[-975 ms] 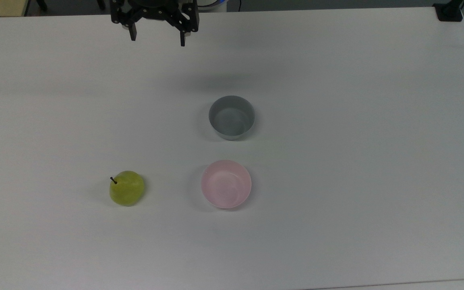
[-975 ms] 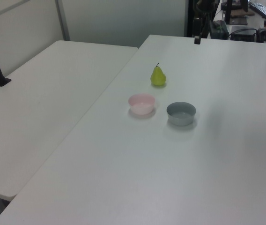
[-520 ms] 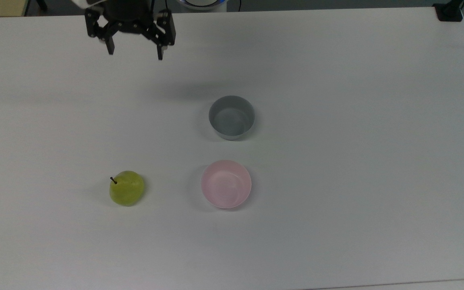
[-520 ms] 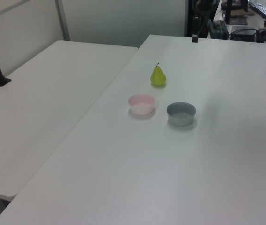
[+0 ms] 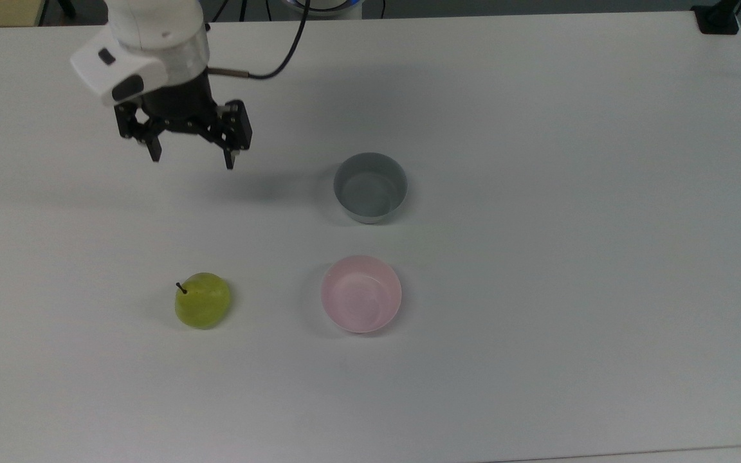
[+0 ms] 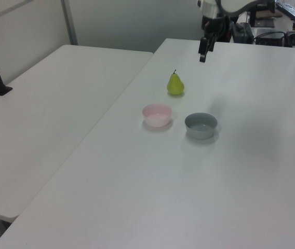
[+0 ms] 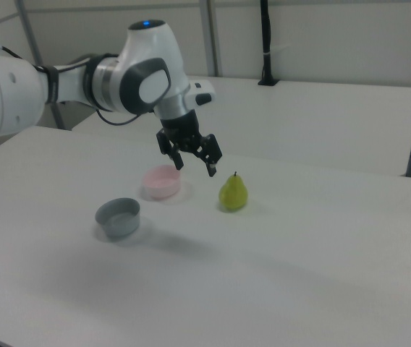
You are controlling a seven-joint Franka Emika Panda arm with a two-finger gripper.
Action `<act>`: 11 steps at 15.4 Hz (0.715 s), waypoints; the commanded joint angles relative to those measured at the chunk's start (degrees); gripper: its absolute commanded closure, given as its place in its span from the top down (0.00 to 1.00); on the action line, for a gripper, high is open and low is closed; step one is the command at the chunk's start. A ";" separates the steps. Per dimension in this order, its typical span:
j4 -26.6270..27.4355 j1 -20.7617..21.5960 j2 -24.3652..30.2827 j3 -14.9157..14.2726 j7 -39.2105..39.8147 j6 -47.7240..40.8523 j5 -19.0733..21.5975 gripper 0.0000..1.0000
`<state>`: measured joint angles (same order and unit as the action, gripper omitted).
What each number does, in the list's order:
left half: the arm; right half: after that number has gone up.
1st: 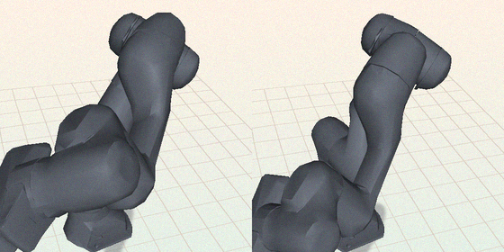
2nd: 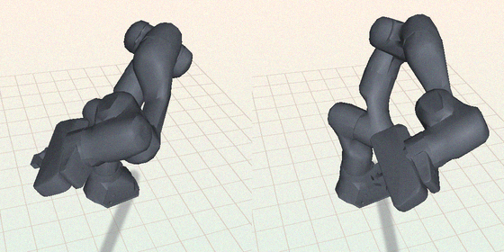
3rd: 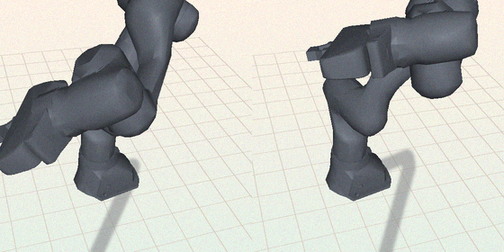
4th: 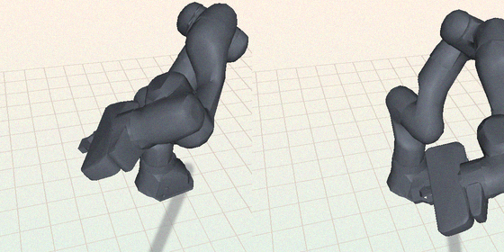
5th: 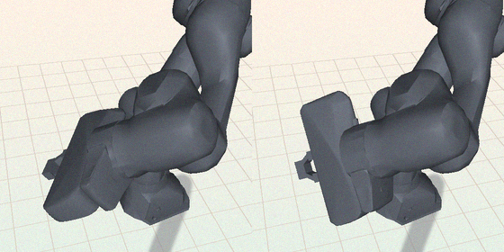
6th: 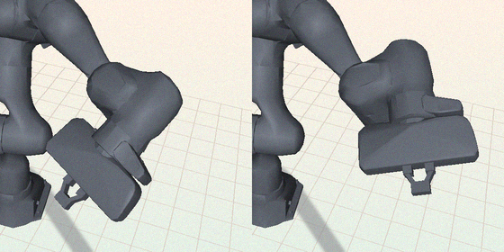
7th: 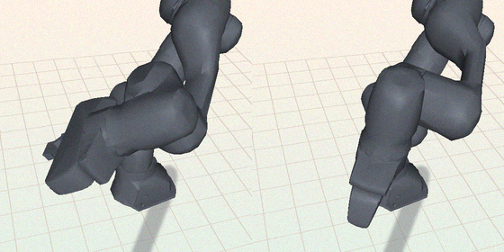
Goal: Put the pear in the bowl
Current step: 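Move the open gripper over the green pear and lower it, then close the gripper around the green pear's body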
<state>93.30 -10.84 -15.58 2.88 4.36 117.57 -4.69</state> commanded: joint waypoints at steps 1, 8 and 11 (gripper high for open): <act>-0.05 -0.32 -3.13 -0.07 1.00 7.65 -0.49 1.00; -0.05 -0.50 -10.16 -0.85 1.09 19.87 -0.67 1.00; -0.05 -0.50 -12.88 -0.86 1.00 25.50 -0.58 1.00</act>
<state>93.30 -11.33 -26.25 2.38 4.36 137.90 -4.69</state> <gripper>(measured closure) 0.000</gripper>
